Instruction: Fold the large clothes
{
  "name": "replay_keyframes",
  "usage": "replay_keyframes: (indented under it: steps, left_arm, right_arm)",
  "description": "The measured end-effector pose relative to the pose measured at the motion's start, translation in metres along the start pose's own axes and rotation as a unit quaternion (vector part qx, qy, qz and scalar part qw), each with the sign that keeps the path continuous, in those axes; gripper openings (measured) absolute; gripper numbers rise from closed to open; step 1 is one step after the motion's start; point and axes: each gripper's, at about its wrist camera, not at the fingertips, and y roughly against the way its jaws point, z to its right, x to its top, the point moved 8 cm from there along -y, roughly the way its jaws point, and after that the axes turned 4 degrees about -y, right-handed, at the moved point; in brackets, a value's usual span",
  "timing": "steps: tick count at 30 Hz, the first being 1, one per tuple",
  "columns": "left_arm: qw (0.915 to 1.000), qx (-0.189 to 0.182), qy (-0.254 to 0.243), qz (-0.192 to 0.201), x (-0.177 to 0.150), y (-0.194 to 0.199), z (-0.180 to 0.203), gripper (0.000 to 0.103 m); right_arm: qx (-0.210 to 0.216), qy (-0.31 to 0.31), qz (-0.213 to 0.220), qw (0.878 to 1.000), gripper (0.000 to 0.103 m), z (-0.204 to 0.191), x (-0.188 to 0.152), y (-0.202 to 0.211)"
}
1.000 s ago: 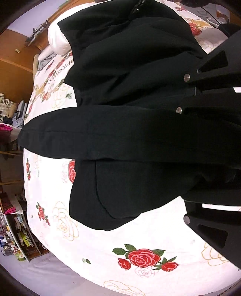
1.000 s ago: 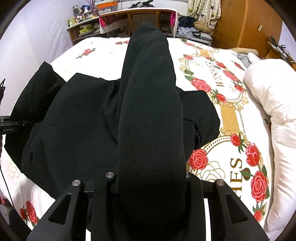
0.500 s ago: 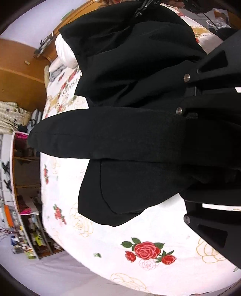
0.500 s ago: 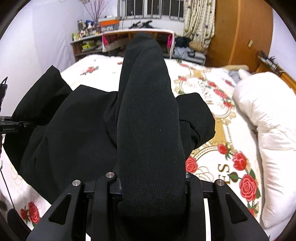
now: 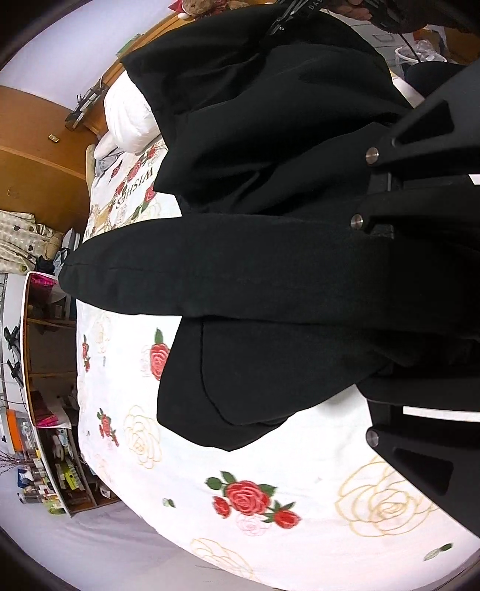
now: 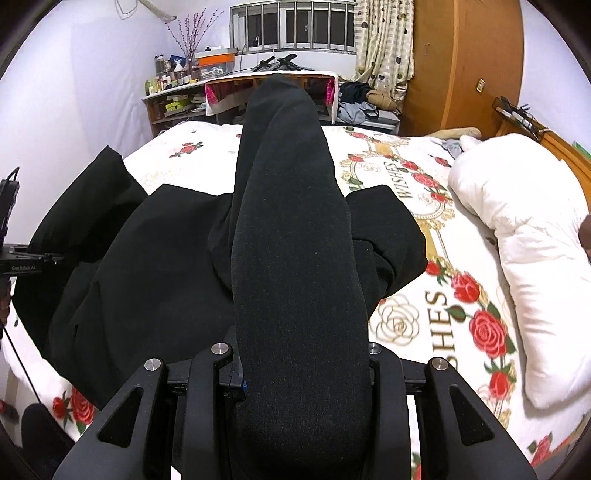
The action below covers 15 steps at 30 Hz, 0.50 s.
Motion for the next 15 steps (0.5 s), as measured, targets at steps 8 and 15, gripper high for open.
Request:
replay_keyframes:
  steps: [8, 15]
  left_arm:
    - [1.0000, 0.000, 0.006, -0.005, -0.040, 0.011, 0.002, 0.033]
    - [0.9995, 0.001, 0.024, -0.020, -0.080, -0.004, 0.001, 0.033]
  right_arm:
    - [0.008, -0.005, -0.004, 1.000, 0.034, -0.003, -0.027, 0.013]
    - [0.011, -0.003, -0.020, 1.000, 0.034, -0.007, -0.057, 0.006]
